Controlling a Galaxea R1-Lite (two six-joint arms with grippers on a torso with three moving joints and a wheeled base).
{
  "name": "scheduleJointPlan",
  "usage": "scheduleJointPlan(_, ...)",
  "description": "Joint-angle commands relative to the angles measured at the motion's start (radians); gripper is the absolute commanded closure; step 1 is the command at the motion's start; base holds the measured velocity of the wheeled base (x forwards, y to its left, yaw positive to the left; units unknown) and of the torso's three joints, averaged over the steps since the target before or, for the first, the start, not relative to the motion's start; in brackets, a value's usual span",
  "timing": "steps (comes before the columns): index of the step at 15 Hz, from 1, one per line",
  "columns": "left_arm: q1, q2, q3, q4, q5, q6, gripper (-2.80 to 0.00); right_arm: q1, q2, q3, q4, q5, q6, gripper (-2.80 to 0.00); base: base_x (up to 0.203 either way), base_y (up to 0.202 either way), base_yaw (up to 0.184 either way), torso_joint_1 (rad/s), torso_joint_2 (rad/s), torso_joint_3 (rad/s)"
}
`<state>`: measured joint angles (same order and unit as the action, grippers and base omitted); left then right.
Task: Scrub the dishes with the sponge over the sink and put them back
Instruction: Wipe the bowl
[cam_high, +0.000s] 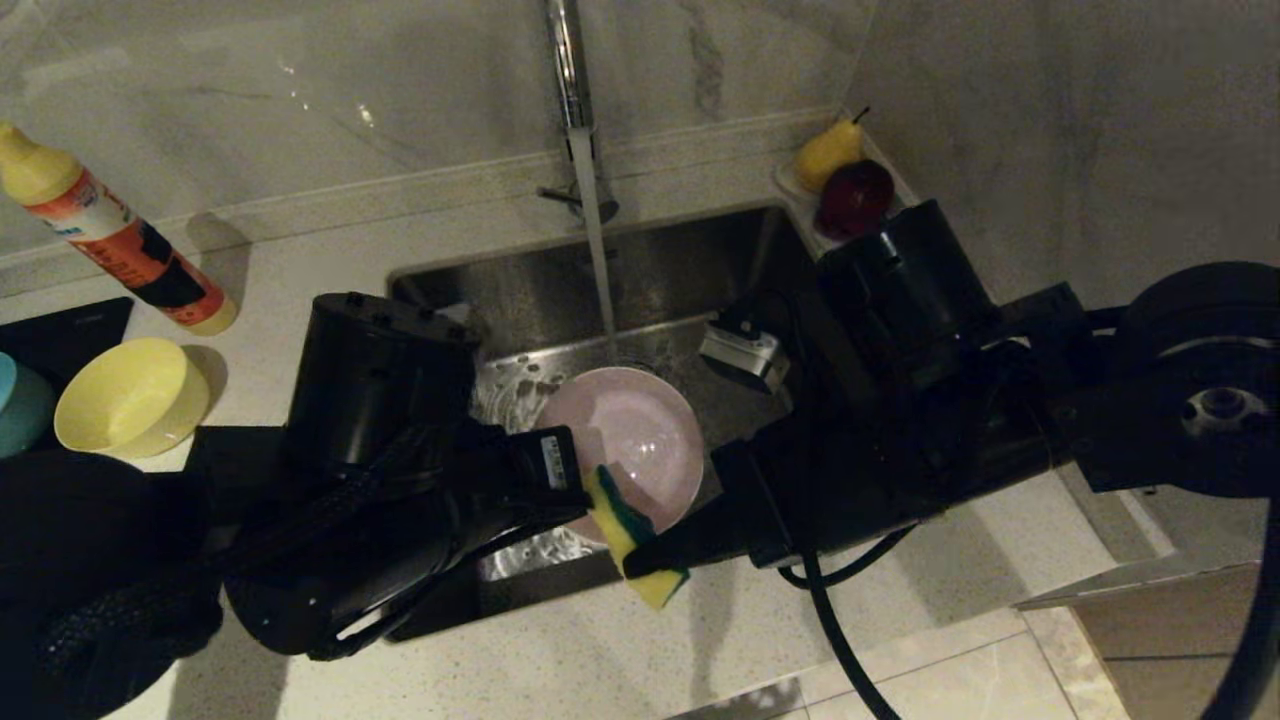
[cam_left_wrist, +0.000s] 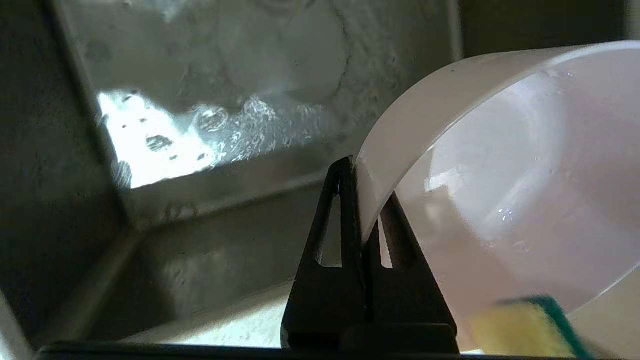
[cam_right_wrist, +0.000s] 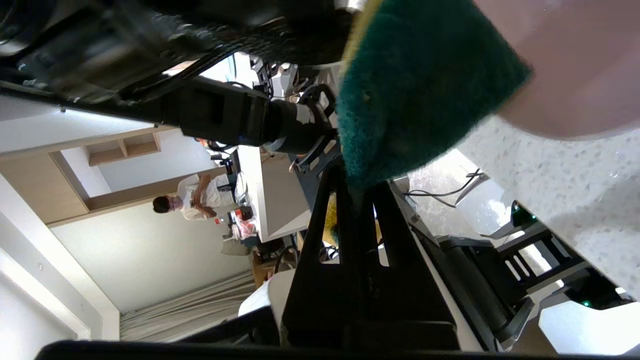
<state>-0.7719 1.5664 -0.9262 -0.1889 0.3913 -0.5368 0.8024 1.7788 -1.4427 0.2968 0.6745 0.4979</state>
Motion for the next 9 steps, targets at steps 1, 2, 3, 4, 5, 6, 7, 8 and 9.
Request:
scheduleJointPlan(1,0.000,-0.021,0.014,-0.004,0.003,-0.002,0.00,-0.006,0.022,-0.011,0.002,0.004,0.004,0.00,0.000,0.000,0.000,0.000,0.00,0.000)
scheduleJointPlan(2,0.000,-0.023,0.020,-0.004,0.003,-0.002,0.00,-0.008,0.028,-0.012,0.001,0.004,0.004,0.00,0.000,0.000,0.000,0.000,0.00,0.000)
scheduleJointPlan(3,0.000,-0.023,0.027,-0.006,0.004,0.000,0.00,-0.008,0.039,-0.014,0.001,0.003,0.004,0.00,0.000,0.000,0.000,0.000,0.00,0.000)
scheduleJointPlan(4,0.000,-0.024,0.030,-0.006,0.004,0.001,0.00,-0.009,0.048,-0.024,0.001,-0.003,0.004,0.00,0.000,0.000,0.000,0.000,0.00,0.000)
scheduleJointPlan(5,-0.002,-0.026,0.031,-0.004,0.004,0.001,0.00,-0.009,0.067,-0.042,0.001,-0.020,0.004,0.00,0.000,0.000,0.000,0.000,0.00,0.000)
scheduleJointPlan(6,-0.009,-0.025,0.036,-0.004,0.007,0.004,0.00,-0.010,0.083,-0.076,0.003,-0.042,0.004,0.00,0.000,0.000,0.000,0.000,0.00,0.000)
scheduleJointPlan(7,-0.014,-0.023,0.043,-0.004,0.013,0.017,0.00,-0.011,0.098,-0.108,0.008,-0.055,0.006,0.00,0.000,0.000,0.000,0.000,0.00,0.000)
scheduleJointPlan(8,-0.019,-0.014,0.051,-0.005,0.041,0.041,0.00,-0.011,0.107,-0.136,0.012,-0.060,0.007,0.00,0.000,0.000,0.000,0.000,0.00,0.000)
scheduleJointPlan(9,-0.021,-0.002,0.055,-0.006,0.083,0.057,0.00,-0.010,0.116,-0.151,0.014,-0.061,0.008,0.00,0.000,0.000,0.000,0.000,0.00,0.000)
